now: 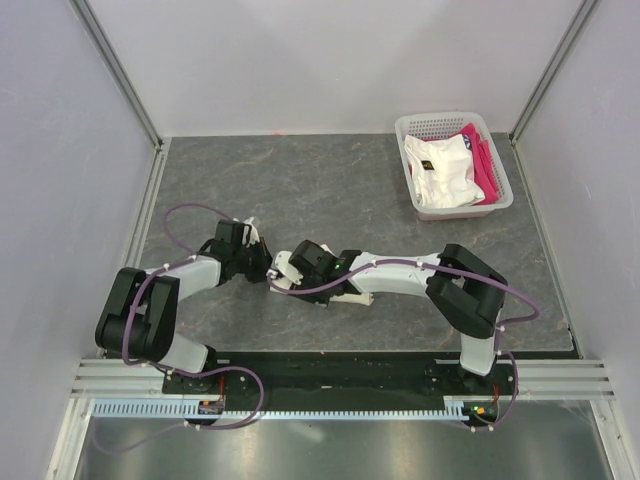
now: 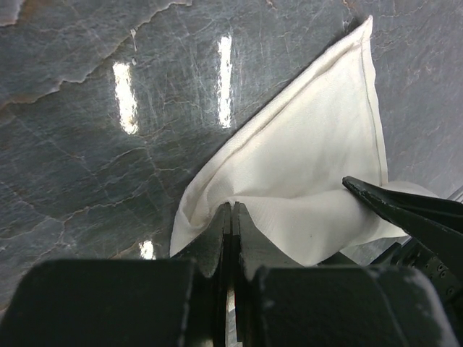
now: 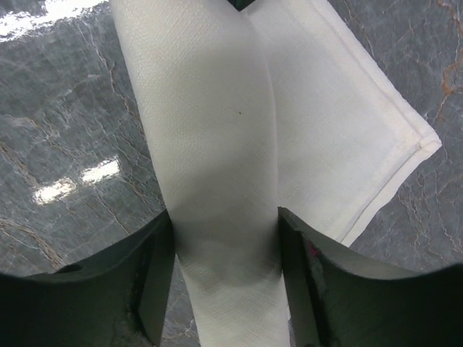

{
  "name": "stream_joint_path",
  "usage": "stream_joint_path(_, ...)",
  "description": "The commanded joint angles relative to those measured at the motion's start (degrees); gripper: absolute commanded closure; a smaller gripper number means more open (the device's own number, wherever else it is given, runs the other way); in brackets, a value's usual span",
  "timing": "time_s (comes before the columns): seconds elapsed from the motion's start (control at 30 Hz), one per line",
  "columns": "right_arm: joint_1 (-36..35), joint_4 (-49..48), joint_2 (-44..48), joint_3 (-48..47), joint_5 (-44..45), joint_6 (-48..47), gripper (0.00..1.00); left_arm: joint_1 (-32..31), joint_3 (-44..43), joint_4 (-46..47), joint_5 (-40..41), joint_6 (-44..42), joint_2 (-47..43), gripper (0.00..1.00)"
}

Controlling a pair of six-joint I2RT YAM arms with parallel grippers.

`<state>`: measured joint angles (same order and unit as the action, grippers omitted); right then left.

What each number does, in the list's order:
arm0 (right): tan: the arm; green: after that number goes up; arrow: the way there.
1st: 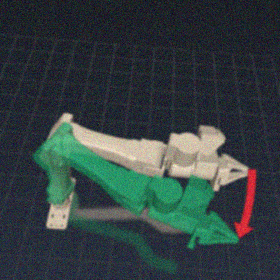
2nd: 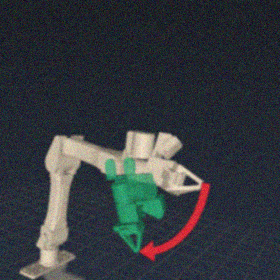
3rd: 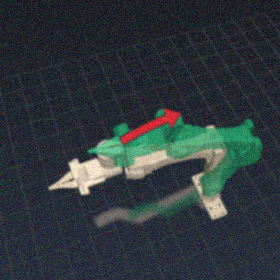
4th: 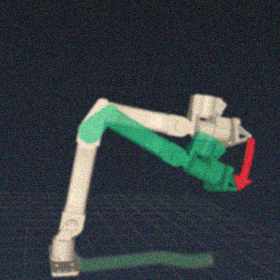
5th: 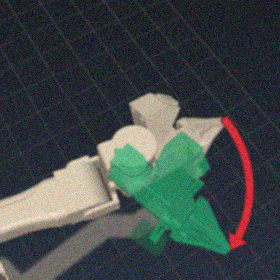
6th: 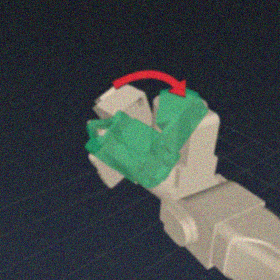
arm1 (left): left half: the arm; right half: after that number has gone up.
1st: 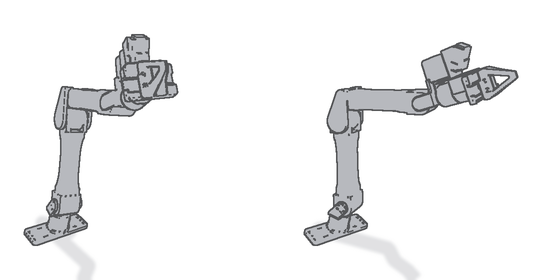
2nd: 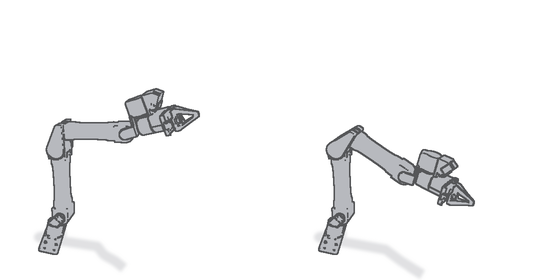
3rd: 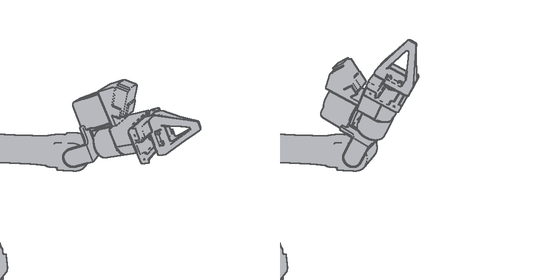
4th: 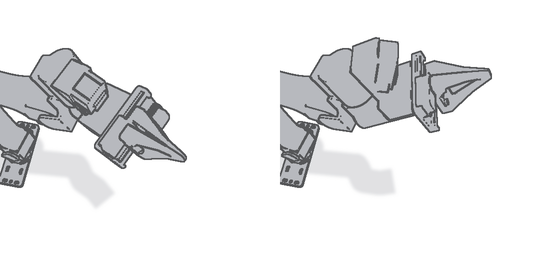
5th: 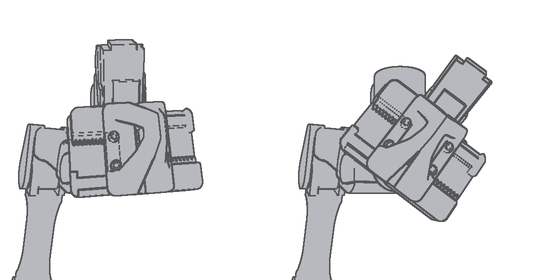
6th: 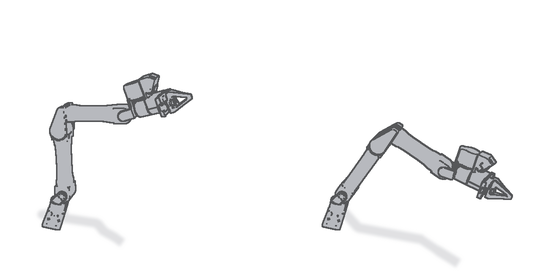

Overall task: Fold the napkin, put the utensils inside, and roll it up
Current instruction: Roll the napkin with the utensil

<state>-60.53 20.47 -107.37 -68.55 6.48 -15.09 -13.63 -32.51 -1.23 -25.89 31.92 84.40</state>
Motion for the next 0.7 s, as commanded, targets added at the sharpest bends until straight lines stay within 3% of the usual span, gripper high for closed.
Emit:
stream_joint_path(0.0,0.4,0.8,-2.0,-1.8,-0.8,-0.6,0.41,-0.2,-2.0,-0.4,-0.8,-2.9,1.3,0.97)
stream_joint_path(0.07,0.9,2.2,-2.7,-2.4,-3.3,-0.6,0.5,-0.2,-2.3,-0.3,-1.4,-3.0,1.1,0.89)
stream_joint_path(0.2,3.1,5.4,-3.7,-4.1,-10.9,0.6,0.6,-0.2,-3.5,-0.4,0.0,-3.2,-0.2,0.59)
stream_joint_path(0.3,5.5,9.0,-4.9,-6.4,-17.7,1.5,0.63,-0.1,-4.2,-1.6,2.6,-3.3,-1.7,0.5)
stream_joint_path(0.43,7.5,14.8,-7.1,-9.9,-23.6,2.2,0.65,0.0,-3.5,-2.1,6.7,-2.7,-4.2,0.48)
stream_joint_path(0.67,11.7,16.9,-8.4,-12.5,-36.2,4.6,0.65,0.2,1.3,-0.1,13.1,-2.0,-11.3,0.45)
